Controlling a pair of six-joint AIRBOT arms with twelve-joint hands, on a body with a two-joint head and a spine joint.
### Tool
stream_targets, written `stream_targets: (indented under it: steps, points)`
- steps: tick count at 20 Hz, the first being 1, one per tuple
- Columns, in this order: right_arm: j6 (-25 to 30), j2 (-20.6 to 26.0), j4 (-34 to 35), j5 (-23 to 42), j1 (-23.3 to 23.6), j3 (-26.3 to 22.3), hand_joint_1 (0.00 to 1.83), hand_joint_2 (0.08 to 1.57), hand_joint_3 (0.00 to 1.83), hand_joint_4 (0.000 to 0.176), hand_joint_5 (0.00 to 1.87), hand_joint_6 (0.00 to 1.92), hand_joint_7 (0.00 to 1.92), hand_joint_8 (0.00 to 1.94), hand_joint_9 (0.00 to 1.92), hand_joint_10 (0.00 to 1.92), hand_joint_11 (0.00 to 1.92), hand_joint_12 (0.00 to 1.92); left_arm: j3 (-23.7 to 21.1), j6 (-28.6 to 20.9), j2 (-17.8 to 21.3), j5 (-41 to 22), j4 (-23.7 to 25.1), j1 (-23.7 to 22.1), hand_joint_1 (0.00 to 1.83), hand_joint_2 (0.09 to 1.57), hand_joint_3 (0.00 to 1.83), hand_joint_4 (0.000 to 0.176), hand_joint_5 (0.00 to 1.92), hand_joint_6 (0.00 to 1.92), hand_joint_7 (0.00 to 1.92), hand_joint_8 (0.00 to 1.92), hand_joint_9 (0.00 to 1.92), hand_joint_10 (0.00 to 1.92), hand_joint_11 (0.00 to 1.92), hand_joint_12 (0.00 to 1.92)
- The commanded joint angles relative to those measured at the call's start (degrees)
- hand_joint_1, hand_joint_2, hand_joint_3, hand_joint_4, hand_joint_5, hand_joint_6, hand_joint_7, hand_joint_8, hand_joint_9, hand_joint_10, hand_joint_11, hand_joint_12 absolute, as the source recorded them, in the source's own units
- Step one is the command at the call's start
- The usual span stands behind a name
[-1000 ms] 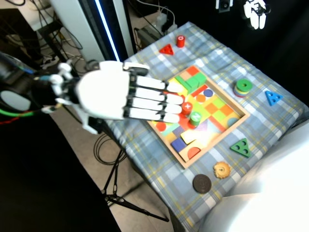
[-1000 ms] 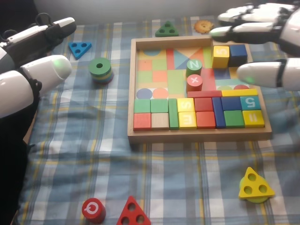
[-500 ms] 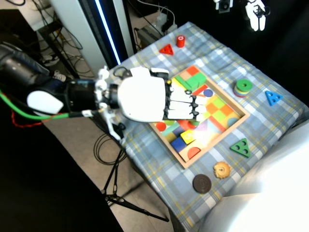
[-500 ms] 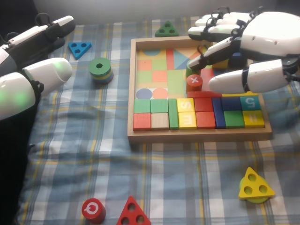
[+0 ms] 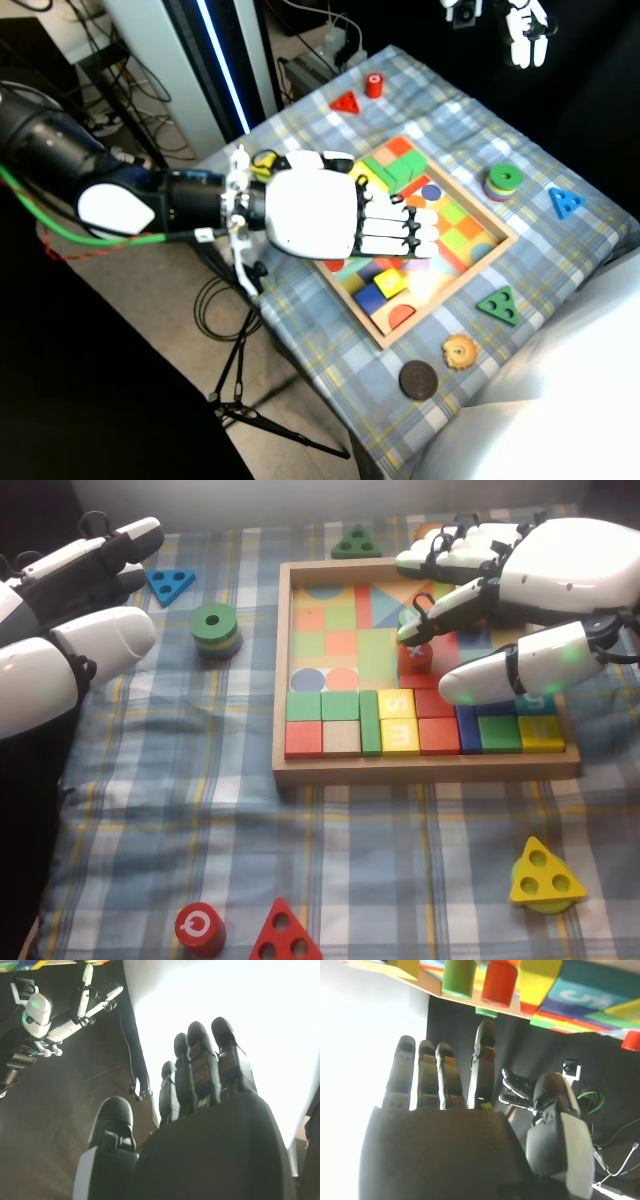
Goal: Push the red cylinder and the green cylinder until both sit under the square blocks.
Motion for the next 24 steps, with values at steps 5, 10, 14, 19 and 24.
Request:
stream_targets:
  steps: [5, 10, 14, 19, 24]
  points:
    - [0.96, -0.23, 0.44, 3.16, 0.88, 0.23, 0.00, 1.04, 0.00, 0.130, 0.57, 0.00, 0.01, 0.00, 0.00, 0.00, 0.00, 0.00, 0.25, -0.63, 0.02, -6.71, 0.74, -0.43, 0.00, 1.38, 0.00, 0.162, 0.22, 0.01, 0.39, 0.01, 0.39, 0.01, 0.00, 0.33]
    - [3.32, -0.02, -2.27, 2.20, 0.86, 0.30, 0.00, 1.04, 0.00, 0.124, 0.57, 0.00, 0.02, 0.00, 0.00, 0.00, 0.00, 0.00, 0.21, -0.81, 0.04, -6.75, 0.74, -0.42, 0.01, 1.38, 0.00, 0.166, 0.21, 0.00, 0.37, 0.00, 0.38, 0.00, 0.00, 0.34]
    - [4.52, 1.00, -2.96, 2.03, 0.69, -0.16, 0.00, 1.02, 0.00, 0.145, 0.56, 0.00, 0.00, 0.00, 0.00, 0.00, 0.00, 0.00, 0.16, -0.95, 0.07, -6.76, 0.72, -0.40, 0.05, 1.37, 0.00, 0.159, 0.22, 0.01, 0.40, 0.01, 0.41, 0.01, 0.00, 0.35]
    - [4.52, 2.98, -3.41, 1.81, 0.18, -1.44, 0.00, 1.01, 0.00, 0.176, 0.54, 0.00, 0.00, 0.00, 0.00, 0.00, 0.00, 0.00, 0.11, -1.05, 0.08, -6.78, 0.71, -0.36, 0.07, 1.38, 0.00, 0.155, 0.23, 0.00, 0.41, 0.00, 0.41, 0.00, 0.00, 0.31]
    - [4.52, 5.67, -3.27, 1.81, -0.30, -2.96, 0.00, 1.01, 0.00, 0.176, 0.56, 0.01, 0.00, 0.00, 0.00, 0.00, 0.00, 0.00, -0.02, -1.13, 0.10, -6.82, 0.63, -0.12, 0.05, 1.38, 0.00, 0.162, 0.23, 0.00, 0.40, 0.00, 0.40, 0.00, 0.00, 0.25]
